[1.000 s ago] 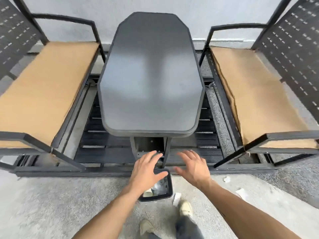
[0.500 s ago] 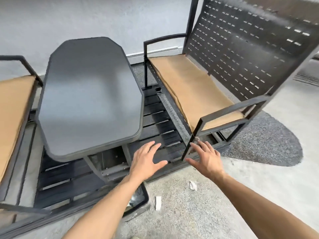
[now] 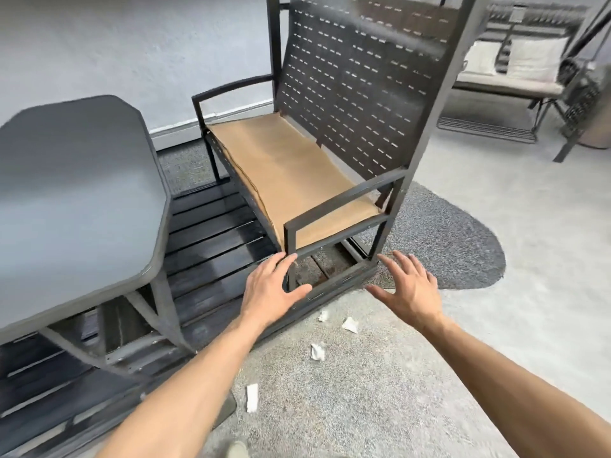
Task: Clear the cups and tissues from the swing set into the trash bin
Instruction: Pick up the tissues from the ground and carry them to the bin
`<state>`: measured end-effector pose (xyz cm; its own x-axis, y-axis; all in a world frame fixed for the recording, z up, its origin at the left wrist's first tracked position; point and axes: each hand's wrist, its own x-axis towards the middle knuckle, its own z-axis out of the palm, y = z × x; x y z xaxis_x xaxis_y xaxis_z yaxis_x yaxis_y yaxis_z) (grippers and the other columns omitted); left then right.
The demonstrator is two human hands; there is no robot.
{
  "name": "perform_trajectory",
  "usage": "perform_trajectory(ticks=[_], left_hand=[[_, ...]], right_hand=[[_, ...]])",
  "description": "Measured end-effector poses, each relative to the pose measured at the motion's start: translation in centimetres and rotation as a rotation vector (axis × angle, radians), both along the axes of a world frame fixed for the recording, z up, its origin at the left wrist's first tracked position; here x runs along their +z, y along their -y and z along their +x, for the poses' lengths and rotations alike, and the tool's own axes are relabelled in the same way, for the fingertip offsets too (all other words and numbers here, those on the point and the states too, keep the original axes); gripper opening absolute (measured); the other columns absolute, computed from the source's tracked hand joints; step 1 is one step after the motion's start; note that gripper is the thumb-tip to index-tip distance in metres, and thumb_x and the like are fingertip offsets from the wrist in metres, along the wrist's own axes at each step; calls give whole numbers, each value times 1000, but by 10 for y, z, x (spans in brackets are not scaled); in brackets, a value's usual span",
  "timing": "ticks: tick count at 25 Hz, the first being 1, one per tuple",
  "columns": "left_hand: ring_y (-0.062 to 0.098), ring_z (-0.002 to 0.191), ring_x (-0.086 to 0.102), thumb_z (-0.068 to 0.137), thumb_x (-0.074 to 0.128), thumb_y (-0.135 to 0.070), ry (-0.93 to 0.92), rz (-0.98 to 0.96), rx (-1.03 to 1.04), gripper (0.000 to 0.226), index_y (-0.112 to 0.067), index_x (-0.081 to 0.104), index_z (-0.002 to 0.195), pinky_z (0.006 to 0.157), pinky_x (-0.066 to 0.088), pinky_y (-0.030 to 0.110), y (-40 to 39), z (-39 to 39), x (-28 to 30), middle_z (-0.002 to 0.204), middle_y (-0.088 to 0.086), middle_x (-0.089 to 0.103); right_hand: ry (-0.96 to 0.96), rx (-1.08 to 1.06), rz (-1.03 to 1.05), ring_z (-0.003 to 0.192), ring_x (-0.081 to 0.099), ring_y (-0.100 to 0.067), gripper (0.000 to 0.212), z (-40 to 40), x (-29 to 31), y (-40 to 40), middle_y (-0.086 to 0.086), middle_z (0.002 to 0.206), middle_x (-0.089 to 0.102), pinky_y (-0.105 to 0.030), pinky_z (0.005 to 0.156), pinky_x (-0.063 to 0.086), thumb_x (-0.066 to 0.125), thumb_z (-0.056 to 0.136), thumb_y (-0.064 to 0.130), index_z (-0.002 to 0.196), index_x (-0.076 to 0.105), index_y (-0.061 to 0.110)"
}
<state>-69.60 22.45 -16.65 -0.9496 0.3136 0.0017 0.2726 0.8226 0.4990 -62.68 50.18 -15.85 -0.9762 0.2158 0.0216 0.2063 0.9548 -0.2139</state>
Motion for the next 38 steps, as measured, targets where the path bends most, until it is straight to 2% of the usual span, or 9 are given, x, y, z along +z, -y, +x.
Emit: perform_trajectory(ticks=[4, 8, 22, 29, 33, 38], left_hand=[[15, 143, 22, 81, 52, -68, -7, -26, 8, 76, -38, 29, 146, 117, 18, 45, -32, -1, 1, 156, -7, 26], [14, 143, 22, 81, 53, -69, 10, -39, 28, 76, -38, 29, 146, 117, 19, 44, -46, -19, -6, 155, -7, 27], [15, 142, 23, 81, 53, -68, 48, -7, 157, 78, -37, 27, 147, 117, 20, 45, -49, -107, -38, 156, -7, 26], [16, 142, 25, 81, 55, -67, 68, -22, 334, 77, -35, 30, 147, 116, 21, 45, -52, -86, -62, 155, -5, 27], [17, 141, 26, 80, 54, -67, 101, -35, 474, 77, -36, 30, 146, 114, 21, 46, -68, -56, -81, 156, -6, 26], [19, 141, 28, 80, 58, -64, 171, -32, 645, 79, -33, 31, 147, 114, 23, 46, -85, -22, -118, 156, -3, 26]], right_hand=[[24, 0, -51, 147, 8, -23, 76, 1, -3, -36, 2, 160, 14, -54, 114, 14, 43, 81, 74, 147, 19, 43], [37, 11, -76, 147, 9, -22, 76, -15, -16, -47, 2, 160, 15, -54, 114, 16, 44, 82, 73, 147, 20, 42], [112, 154, -67, 147, 7, -20, 76, -147, -31, -38, 4, 160, 14, -53, 115, 18, 46, 83, 71, 147, 18, 42], [208, 347, -68, 147, 8, -22, 75, -182, -61, -42, 1, 160, 15, -54, 116, 17, 44, 83, 70, 147, 17, 42], [240, 474, -63, 146, 12, -24, 73, -181, -84, -58, -1, 159, 20, -54, 113, 20, 45, 83, 71, 146, 23, 40], [309, 590, -59, 146, 12, -25, 74, -188, -120, -79, -1, 159, 19, -55, 112, 17, 45, 83, 71, 146, 21, 41]])
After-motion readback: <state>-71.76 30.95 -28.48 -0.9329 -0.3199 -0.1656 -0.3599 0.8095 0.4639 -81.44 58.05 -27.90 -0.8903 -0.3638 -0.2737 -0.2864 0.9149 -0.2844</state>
